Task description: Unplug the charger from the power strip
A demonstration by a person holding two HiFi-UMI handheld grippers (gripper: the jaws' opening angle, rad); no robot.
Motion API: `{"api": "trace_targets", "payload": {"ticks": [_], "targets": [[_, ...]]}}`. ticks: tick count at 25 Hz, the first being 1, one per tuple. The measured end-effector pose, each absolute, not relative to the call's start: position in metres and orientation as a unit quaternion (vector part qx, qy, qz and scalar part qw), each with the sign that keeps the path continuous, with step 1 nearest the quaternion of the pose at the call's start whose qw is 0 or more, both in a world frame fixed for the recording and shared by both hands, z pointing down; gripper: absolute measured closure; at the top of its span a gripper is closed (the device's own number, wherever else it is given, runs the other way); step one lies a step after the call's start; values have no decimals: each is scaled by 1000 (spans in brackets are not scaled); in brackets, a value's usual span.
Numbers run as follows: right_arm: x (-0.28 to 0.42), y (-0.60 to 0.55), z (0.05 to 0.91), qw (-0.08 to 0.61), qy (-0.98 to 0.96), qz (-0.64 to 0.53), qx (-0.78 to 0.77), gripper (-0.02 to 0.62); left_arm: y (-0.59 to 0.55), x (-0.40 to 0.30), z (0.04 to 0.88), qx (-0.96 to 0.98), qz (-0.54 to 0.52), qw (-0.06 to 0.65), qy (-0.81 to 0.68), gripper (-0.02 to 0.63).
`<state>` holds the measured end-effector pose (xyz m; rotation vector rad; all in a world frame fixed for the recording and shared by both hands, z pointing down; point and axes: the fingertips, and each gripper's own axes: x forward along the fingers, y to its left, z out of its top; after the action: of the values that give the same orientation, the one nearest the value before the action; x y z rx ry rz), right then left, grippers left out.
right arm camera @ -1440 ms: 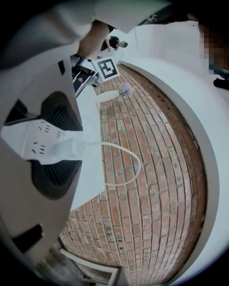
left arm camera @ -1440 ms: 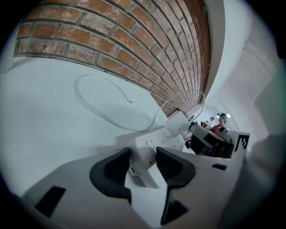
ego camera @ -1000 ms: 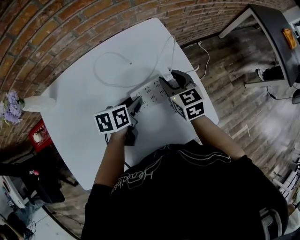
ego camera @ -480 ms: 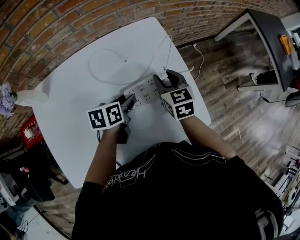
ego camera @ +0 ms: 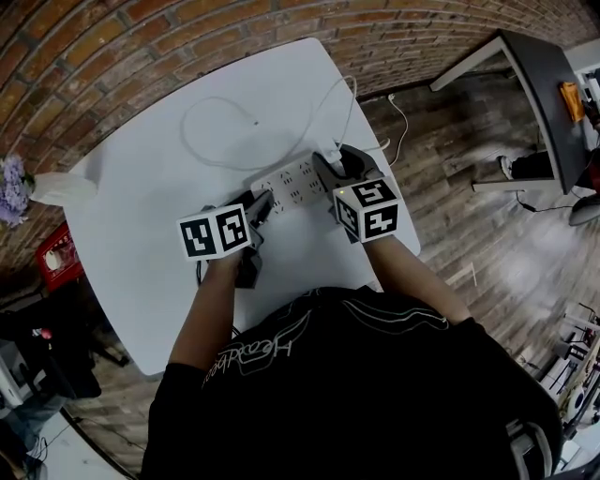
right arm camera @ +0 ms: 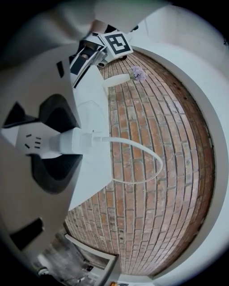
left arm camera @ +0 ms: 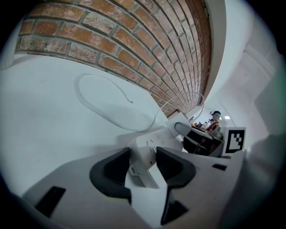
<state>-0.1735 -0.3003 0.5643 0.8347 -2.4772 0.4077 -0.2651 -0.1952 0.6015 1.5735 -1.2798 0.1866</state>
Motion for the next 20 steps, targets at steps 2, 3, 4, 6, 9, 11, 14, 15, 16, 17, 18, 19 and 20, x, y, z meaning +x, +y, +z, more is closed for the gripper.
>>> {"api": "trace_targets", "payload": {"ticks": [2,3,4,6,9,11,14,15,16,17,18,19,20], "targets": [[-174,-301,564,242,-908,156,304,476,-195,-265,602,656,77,526,-536,419],[-174,-301,564,241,-908,158,303,476,-195,-266,602,655,77,527,-537,417],[-175,-301,564,241,-908,159,303,476,-195,-267,602,653,76,527,-538,419],[-175,-301,565,246,-908,155,303,476,-195,-267,602,651,77,527,-540,419],[-176,-300,563,257,-906,132,309,477,-196,-266,603,651,79,526,-541,419],[-177,-298,561,266,-905,110,313,477,-196,-265,603,651,78,527,-540,419],[-177,-296,561,273,-904,98,315,477,-195,-264,603,651,80,527,-540,419],[-177,-296,561,273,-904,97,315,477,-195,-264,603,651,81,527,-540,417],[-176,-297,561,273,-904,98,315,477,-195,-264,603,651,81,526,-541,419],[-176,-297,561,272,-904,102,315,477,-195,-264,603,651,80,526,-541,419],[-176,-298,561,270,-904,109,314,477,-195,-265,602,652,78,526,-541,419],[-176,-298,562,266,-904,120,313,477,-195,-266,602,652,76,525,-542,419],[-176,-299,562,261,-904,132,313,477,-195,-266,602,652,75,524,-542,419]]}}
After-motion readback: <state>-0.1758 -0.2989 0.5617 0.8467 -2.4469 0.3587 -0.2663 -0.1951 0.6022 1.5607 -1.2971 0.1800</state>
